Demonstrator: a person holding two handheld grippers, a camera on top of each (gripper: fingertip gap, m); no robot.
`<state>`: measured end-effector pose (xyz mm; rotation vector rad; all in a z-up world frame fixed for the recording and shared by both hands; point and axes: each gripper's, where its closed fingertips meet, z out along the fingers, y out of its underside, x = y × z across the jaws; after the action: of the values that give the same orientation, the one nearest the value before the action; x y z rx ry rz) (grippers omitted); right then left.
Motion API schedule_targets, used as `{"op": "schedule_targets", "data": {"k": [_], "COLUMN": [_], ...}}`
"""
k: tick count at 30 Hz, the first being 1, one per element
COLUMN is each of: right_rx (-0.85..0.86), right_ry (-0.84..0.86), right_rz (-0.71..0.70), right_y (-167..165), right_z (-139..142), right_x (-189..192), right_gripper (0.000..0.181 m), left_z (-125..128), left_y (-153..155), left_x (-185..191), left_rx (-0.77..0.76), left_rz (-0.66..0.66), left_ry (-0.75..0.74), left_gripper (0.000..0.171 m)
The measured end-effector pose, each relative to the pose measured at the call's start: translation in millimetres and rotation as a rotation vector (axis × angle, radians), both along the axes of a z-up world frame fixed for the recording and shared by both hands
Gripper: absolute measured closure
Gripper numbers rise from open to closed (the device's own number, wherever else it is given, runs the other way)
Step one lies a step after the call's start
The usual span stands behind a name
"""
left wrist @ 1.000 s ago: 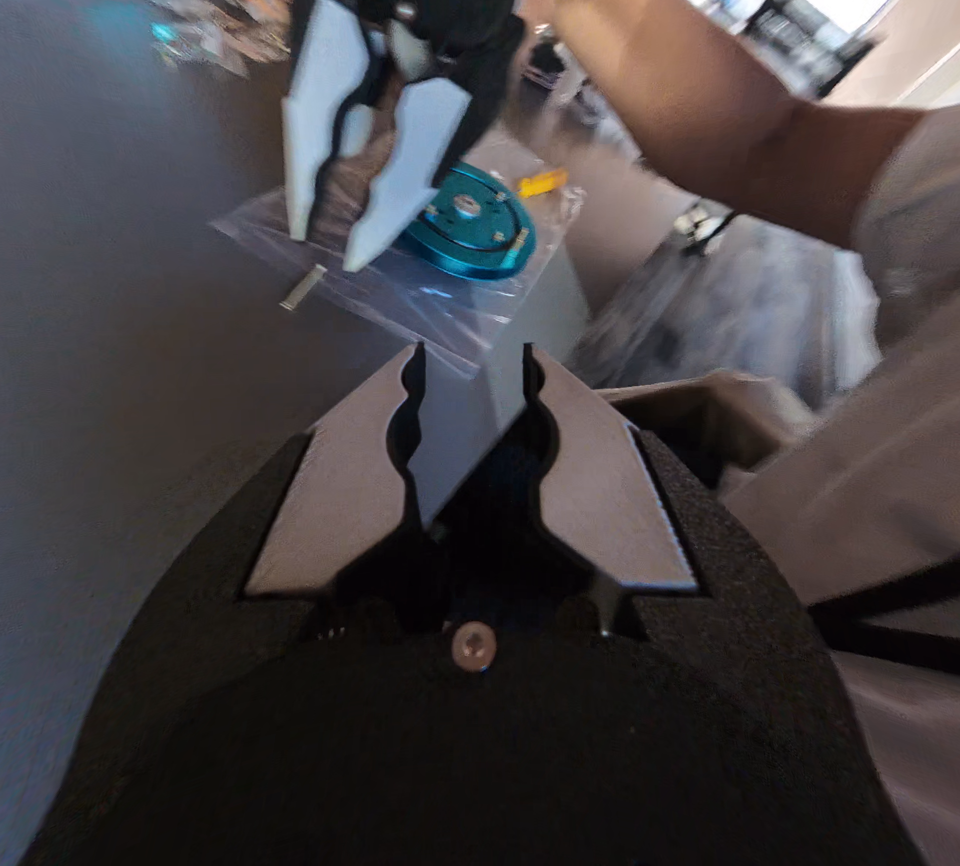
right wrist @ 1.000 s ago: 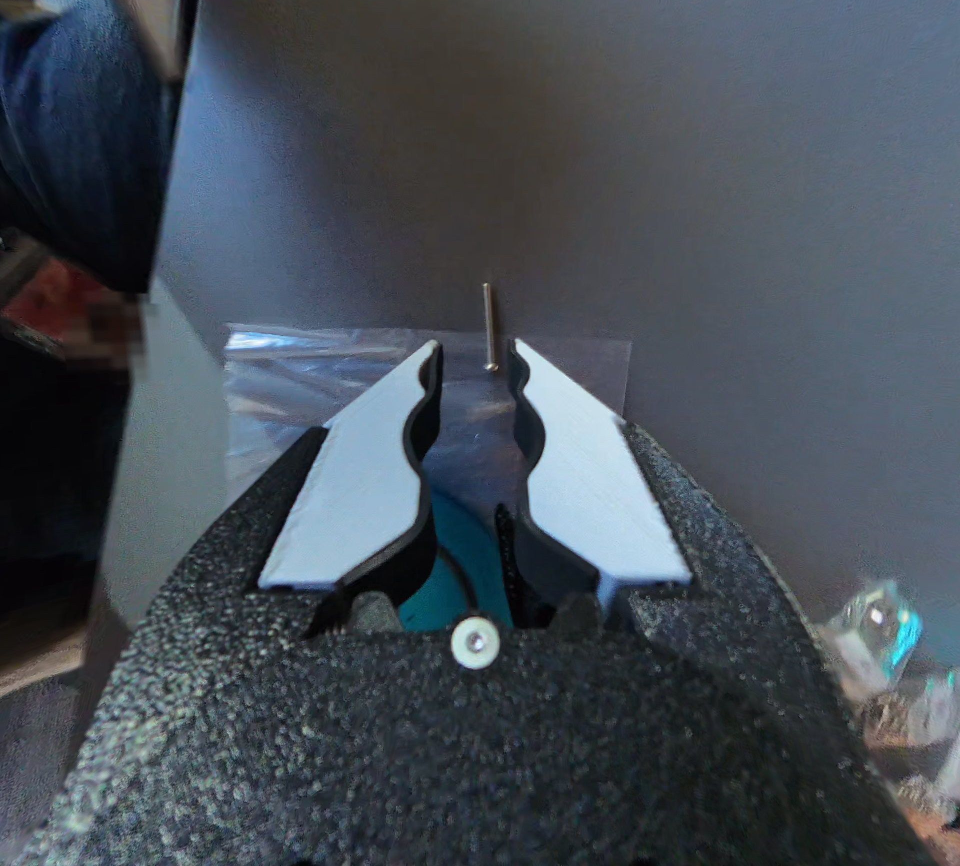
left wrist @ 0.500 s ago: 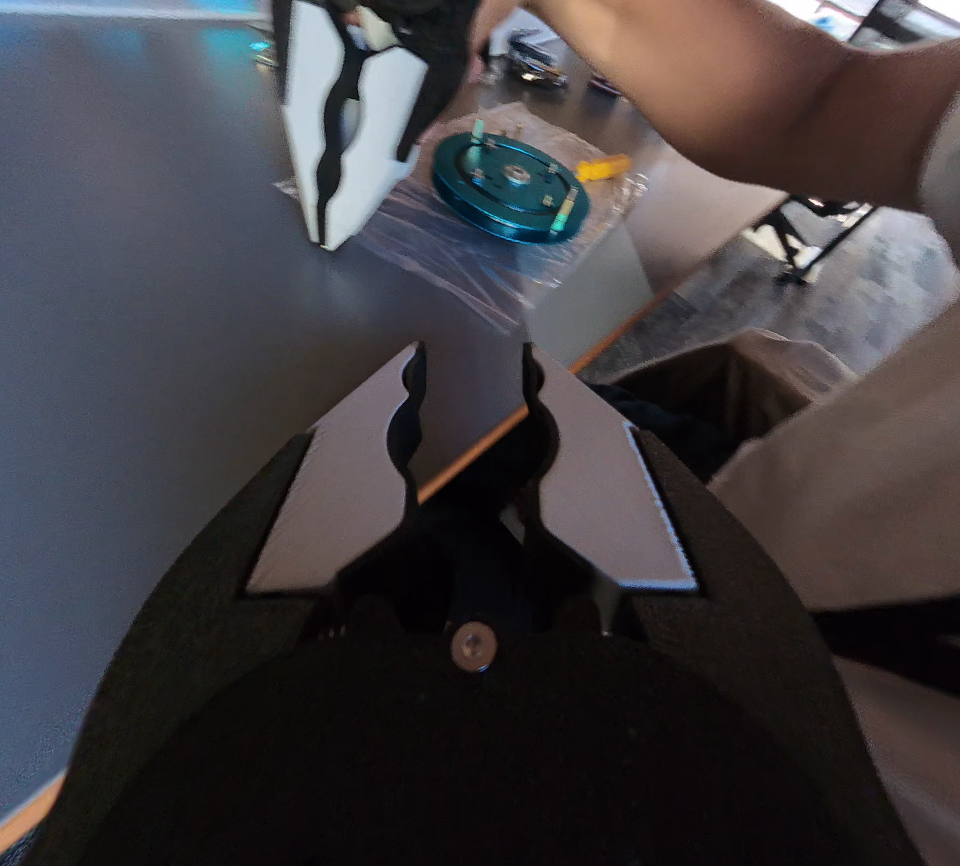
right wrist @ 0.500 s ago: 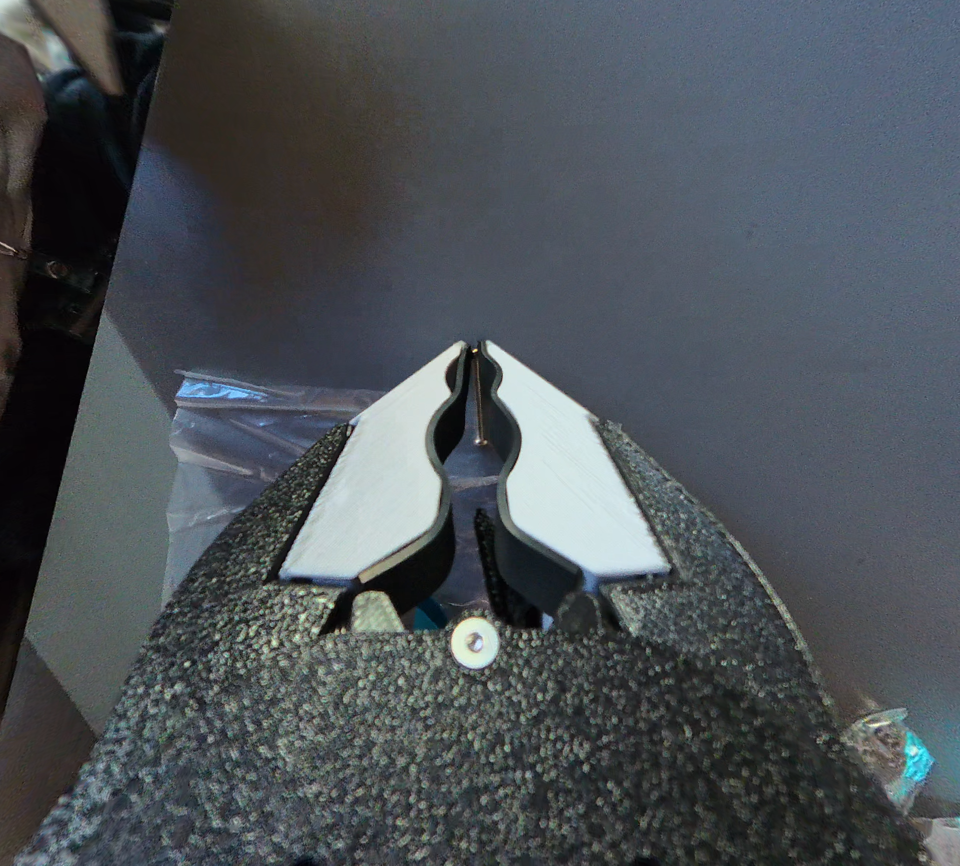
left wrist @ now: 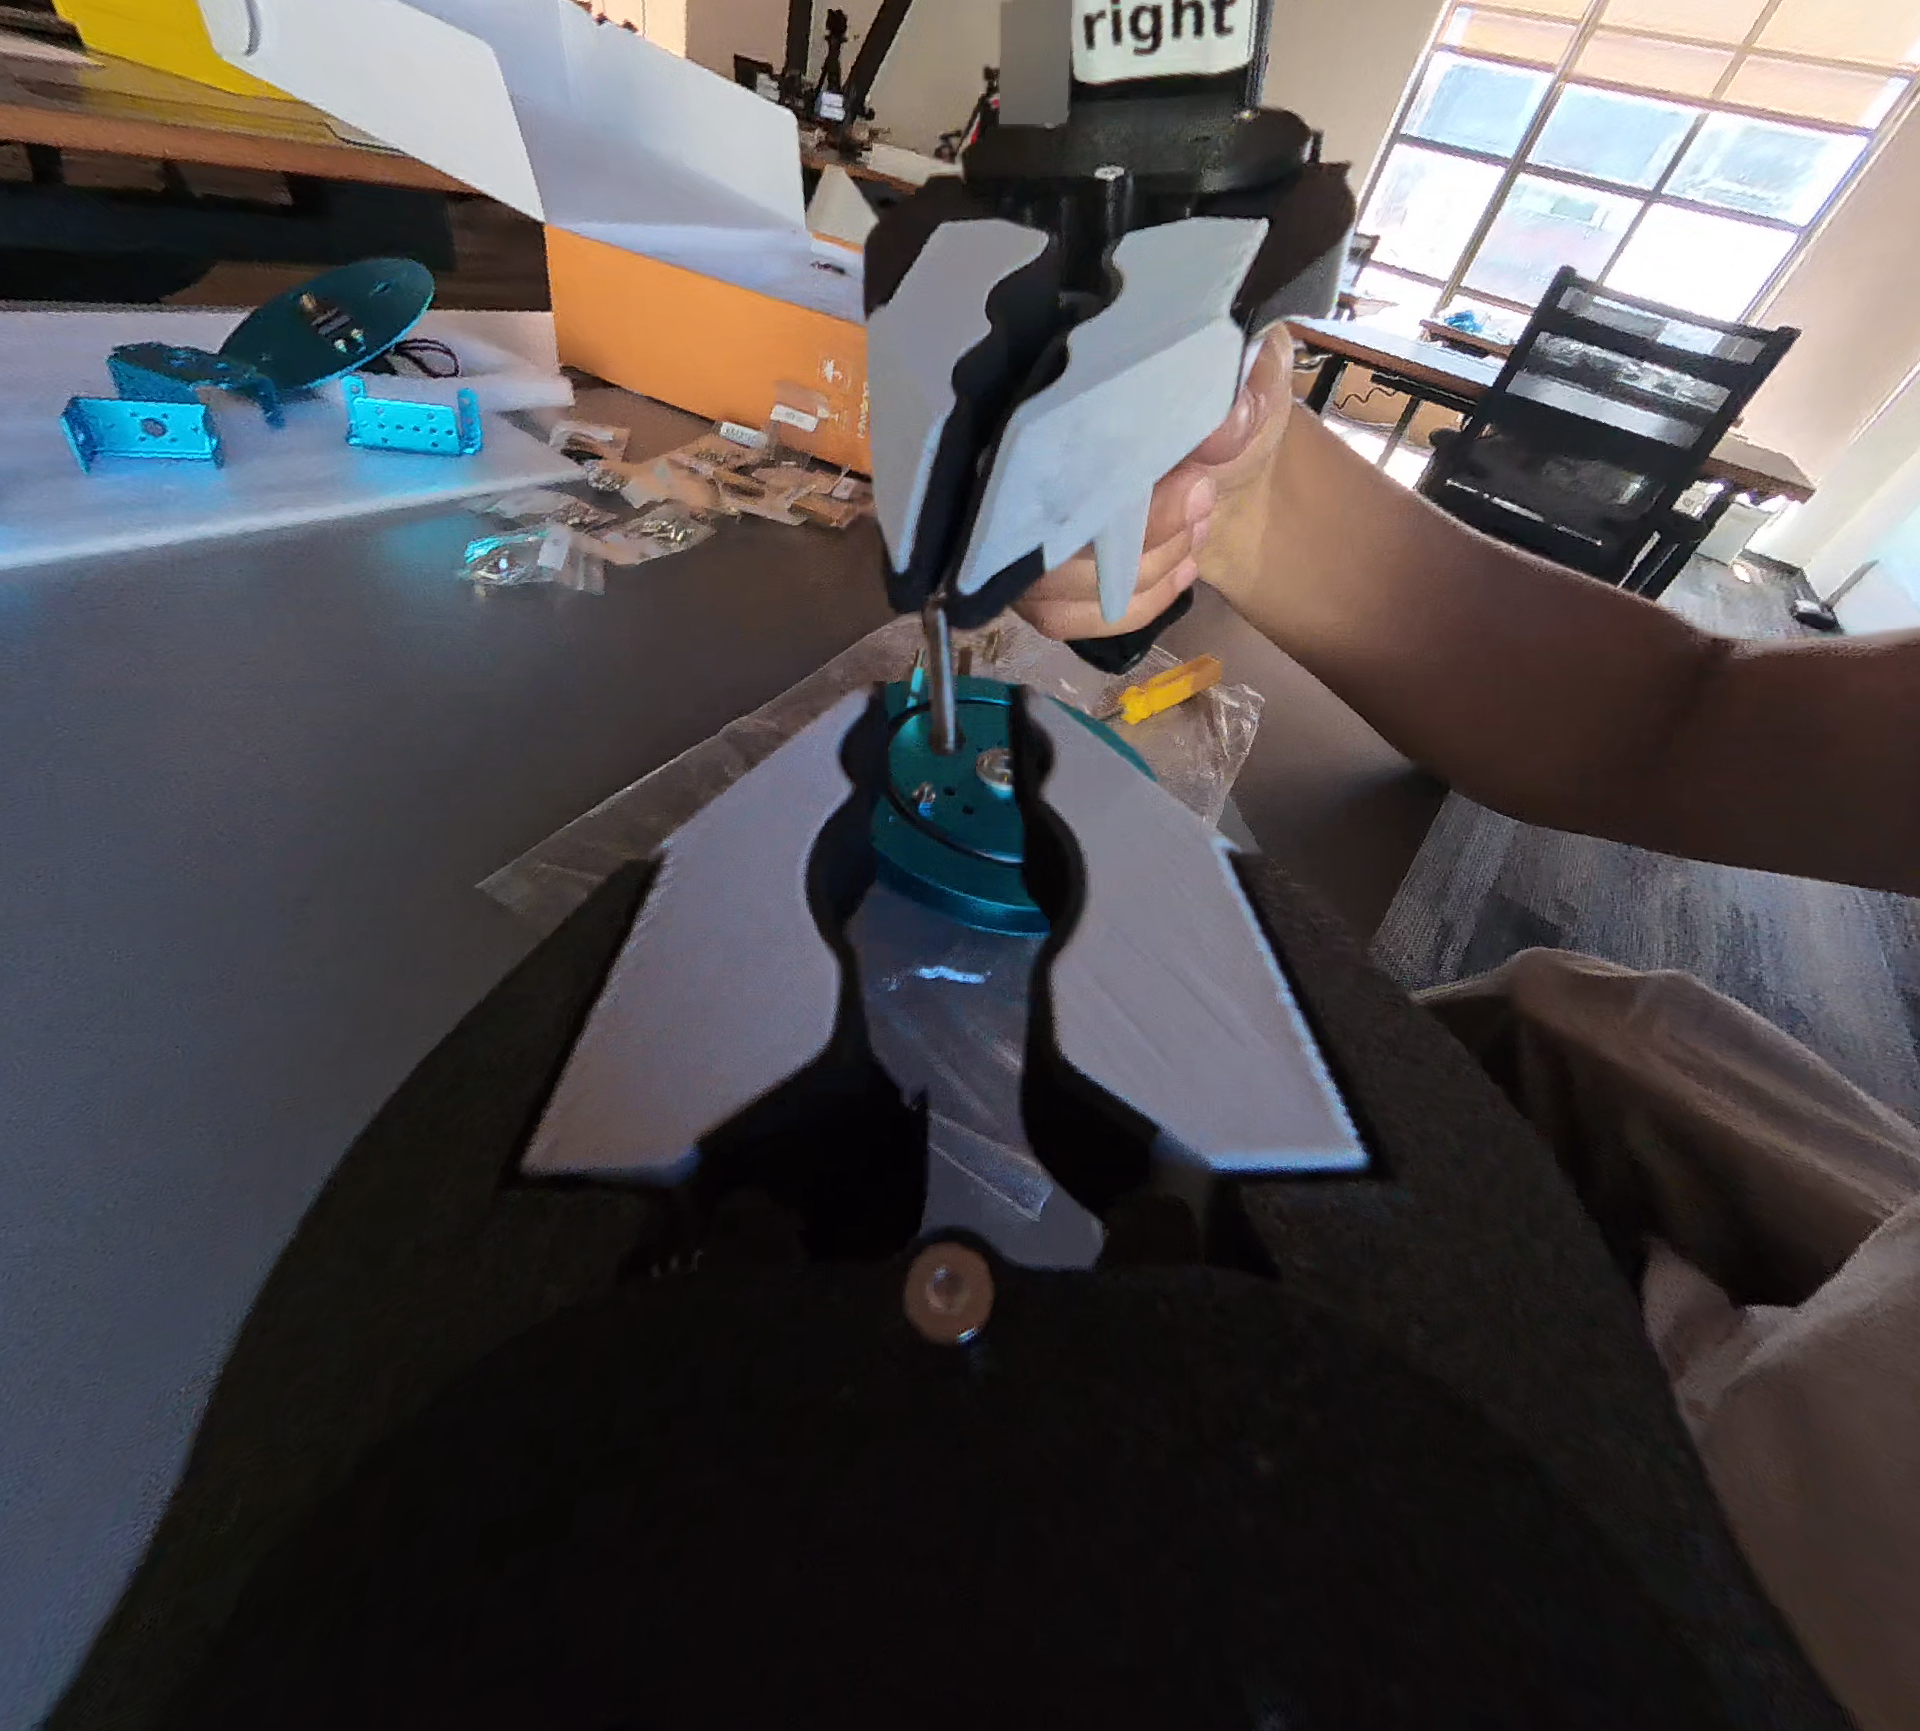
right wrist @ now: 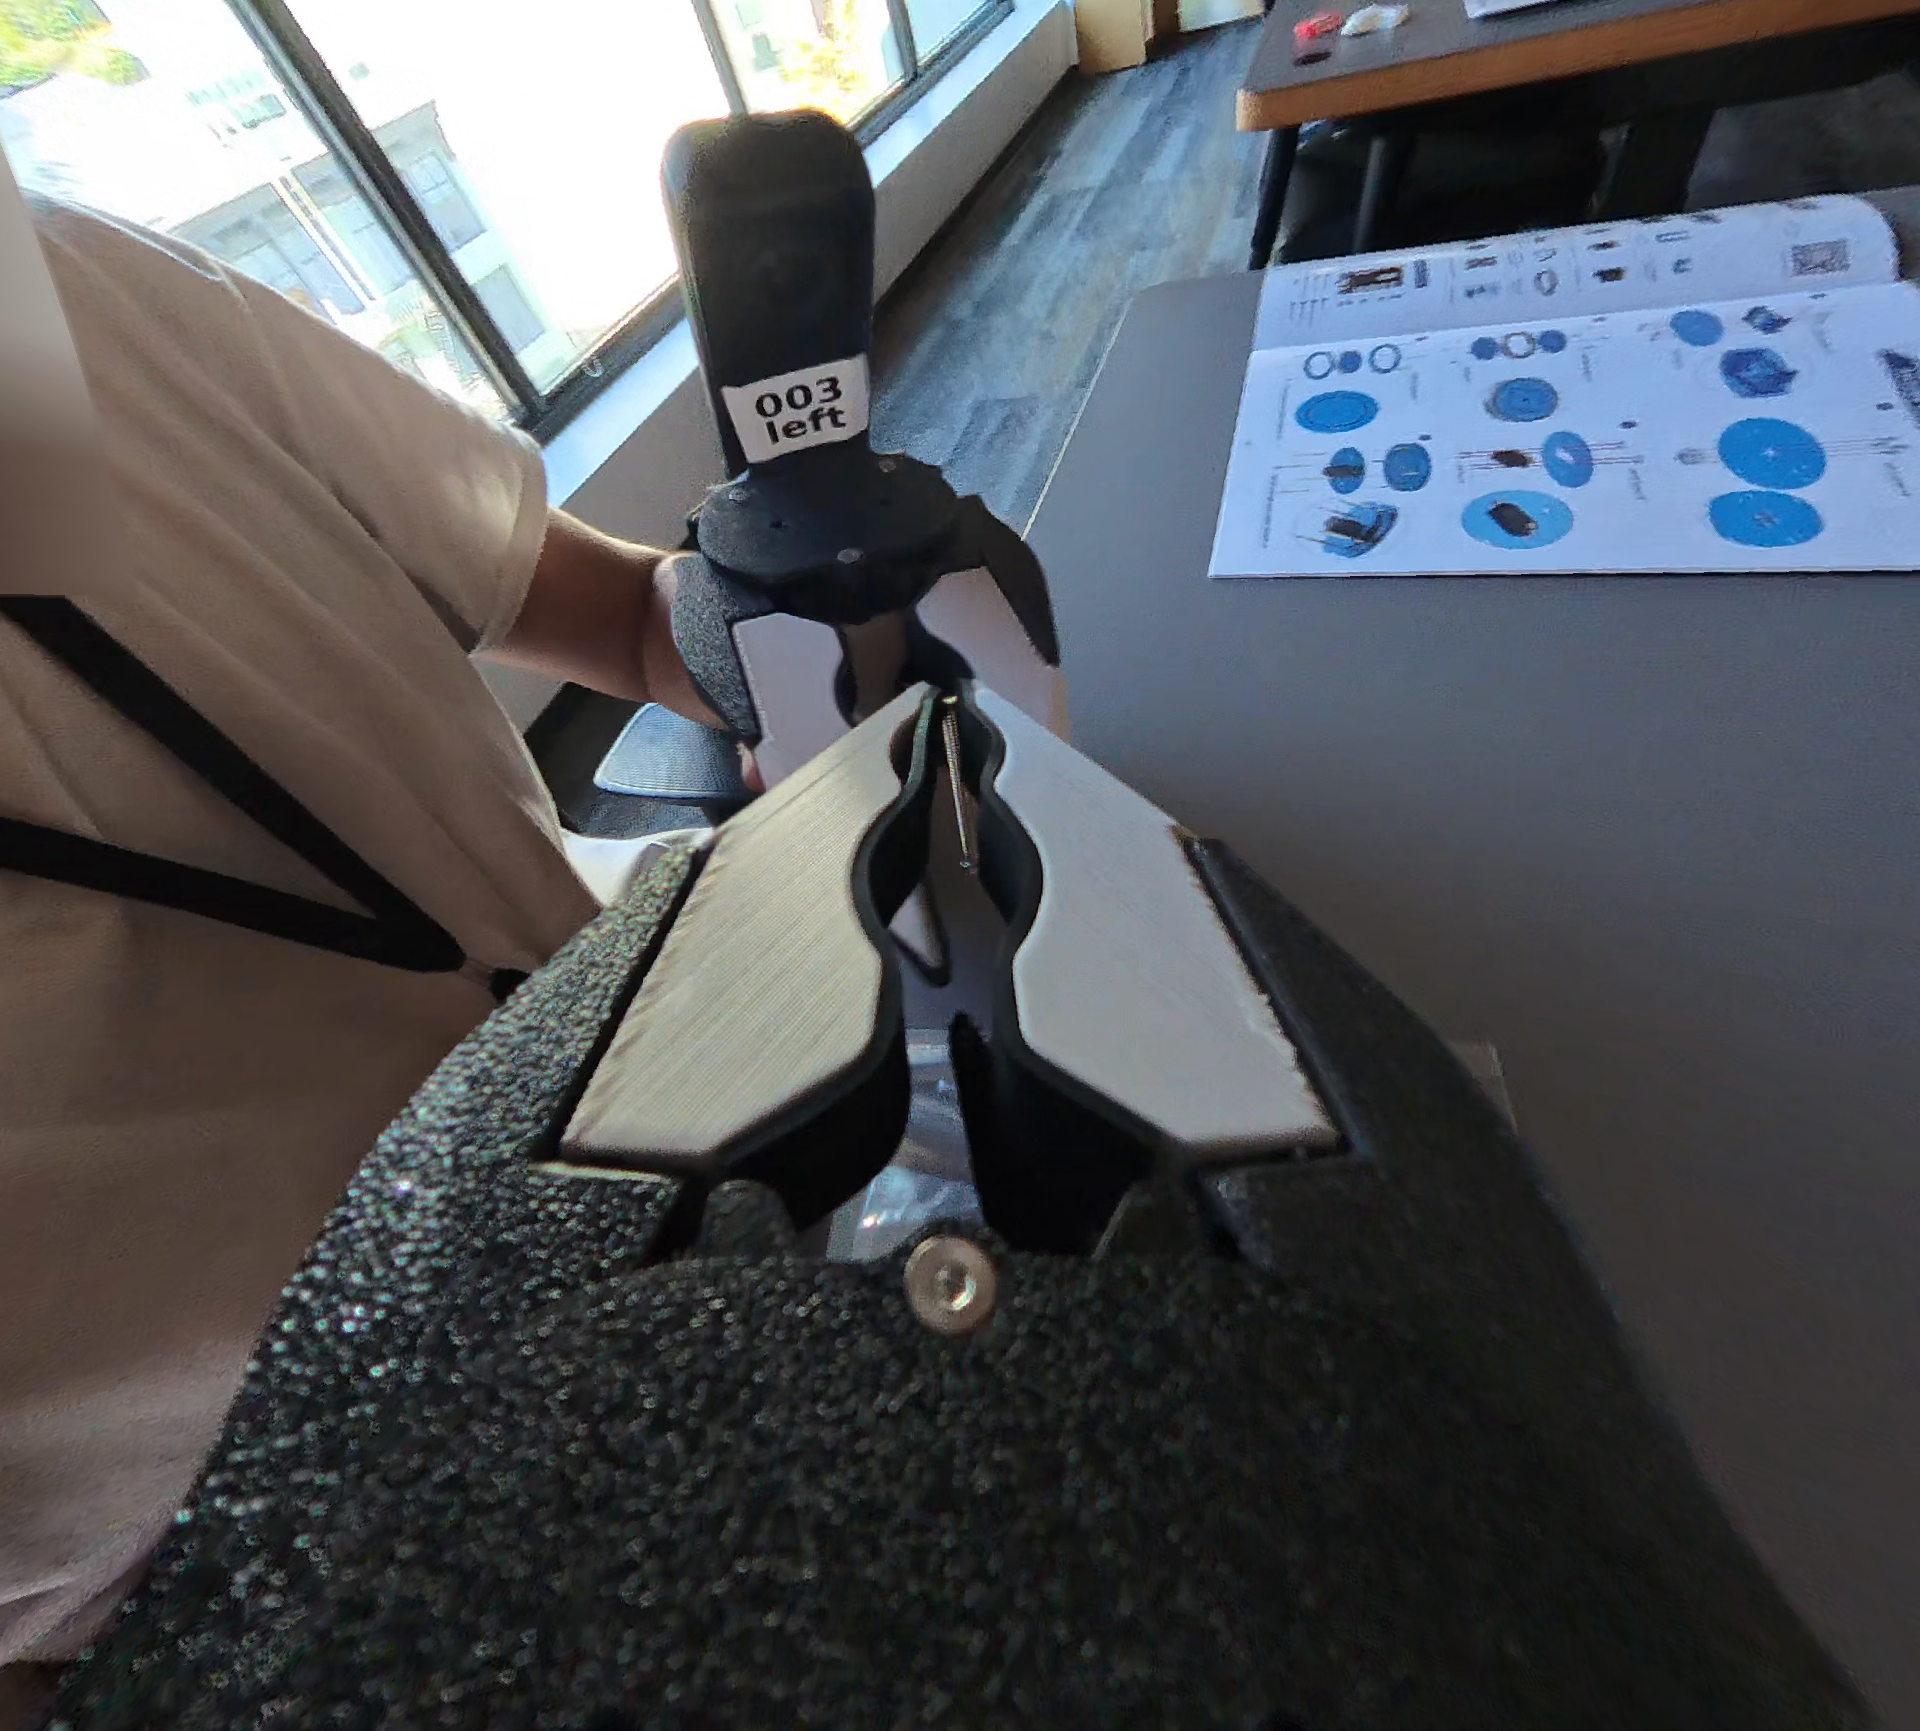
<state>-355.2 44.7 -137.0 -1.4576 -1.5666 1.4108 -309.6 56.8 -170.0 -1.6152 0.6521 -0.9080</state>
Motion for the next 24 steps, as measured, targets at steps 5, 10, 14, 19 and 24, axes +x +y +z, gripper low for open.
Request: {"op": "schedule_targets", "data": {"k": [5,10,14,19,24], "right_rx": [-0.002,0.005,0.072,0.101,0.059], "right_ry": [0.045,0.03,0.012,-0.014,-0.006], "right_rz": [-0.072,-0.161,-0.202,-0.201,-0.16], "right_y": [9.6,18.0,17.9,17.6,7.5], "right_z": [6.8,-9.4,-16.3,-22.6,-25.8], "right_x": [33.9,52.3,55.9,60.4,50.3], "right_gripper": [0.179,0.179,0.174,0.168,0.169], "left_z": [2.3,-5.8,-11.3,-13.9,-16.0], "left_y": [-1.7,2.7,4.5,2.4,-0.2], "left_x": [6.6,8.7,11.4,10.8,11.8], "left_rx": [0.054,0.071,0.077,0.083,0.107], "left_rz": [0.006,0.03,0.029,0.027,0.019], "left_ry": [0.011,0.133,0.181,0.207,0.241], "left_gripper": [0.167,0.168,0.168,0.168,0.168]}}
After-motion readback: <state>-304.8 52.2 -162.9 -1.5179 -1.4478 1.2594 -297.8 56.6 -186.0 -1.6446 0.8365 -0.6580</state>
